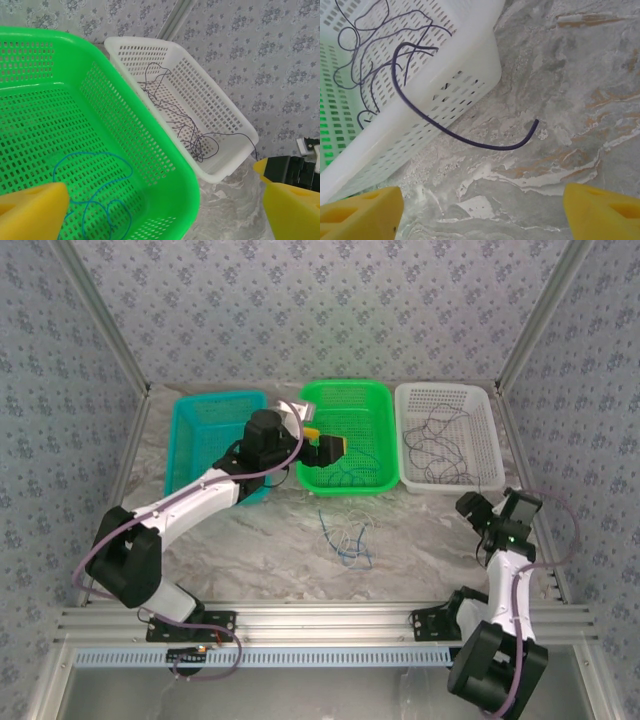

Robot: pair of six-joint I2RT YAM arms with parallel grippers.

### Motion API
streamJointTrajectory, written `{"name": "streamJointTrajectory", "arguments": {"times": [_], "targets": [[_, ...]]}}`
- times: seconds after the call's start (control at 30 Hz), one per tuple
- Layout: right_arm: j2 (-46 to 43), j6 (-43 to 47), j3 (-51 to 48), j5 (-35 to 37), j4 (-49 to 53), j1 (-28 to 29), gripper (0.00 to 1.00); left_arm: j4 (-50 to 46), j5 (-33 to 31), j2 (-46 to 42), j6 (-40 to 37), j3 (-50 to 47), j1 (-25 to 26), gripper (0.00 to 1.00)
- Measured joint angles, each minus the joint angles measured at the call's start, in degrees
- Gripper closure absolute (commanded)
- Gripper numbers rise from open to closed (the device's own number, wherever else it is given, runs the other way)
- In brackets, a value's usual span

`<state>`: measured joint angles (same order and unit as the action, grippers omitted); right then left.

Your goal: Untangle the cables

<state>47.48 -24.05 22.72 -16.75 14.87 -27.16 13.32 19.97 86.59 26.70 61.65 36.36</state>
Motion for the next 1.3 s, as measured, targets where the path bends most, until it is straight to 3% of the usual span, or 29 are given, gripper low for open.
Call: {"name": "streamJointTrajectory", "arguments": {"times": [0.37, 0.6, 1.07, 1.3], "targets": [[3.3, -3.8, -3.9, -12.5, -16.0, -5.8, 0.13, 0.7, 0.2, 0.0, 1.5, -0.1, 0.0, 0.01], [3.8, -6.3, -4.1, -19.1, -21.2, -6.2, 0.25, 1.2, 0.2, 0.0, 2.1, -0.4, 0.0, 0.01], [-0.3, -10.7, 0.9, -23.6, -18.9, -4.5, 0.41, 1.9, 0.2, 0.0, 2.4, -1.8, 0.0, 0.01], [6.6, -12.8, 6.9, -23.3, -18.9, -0.6, 0.43, 1.9, 0.1, -1.0, 2.6, -1.9, 0.0, 0.01]]}}
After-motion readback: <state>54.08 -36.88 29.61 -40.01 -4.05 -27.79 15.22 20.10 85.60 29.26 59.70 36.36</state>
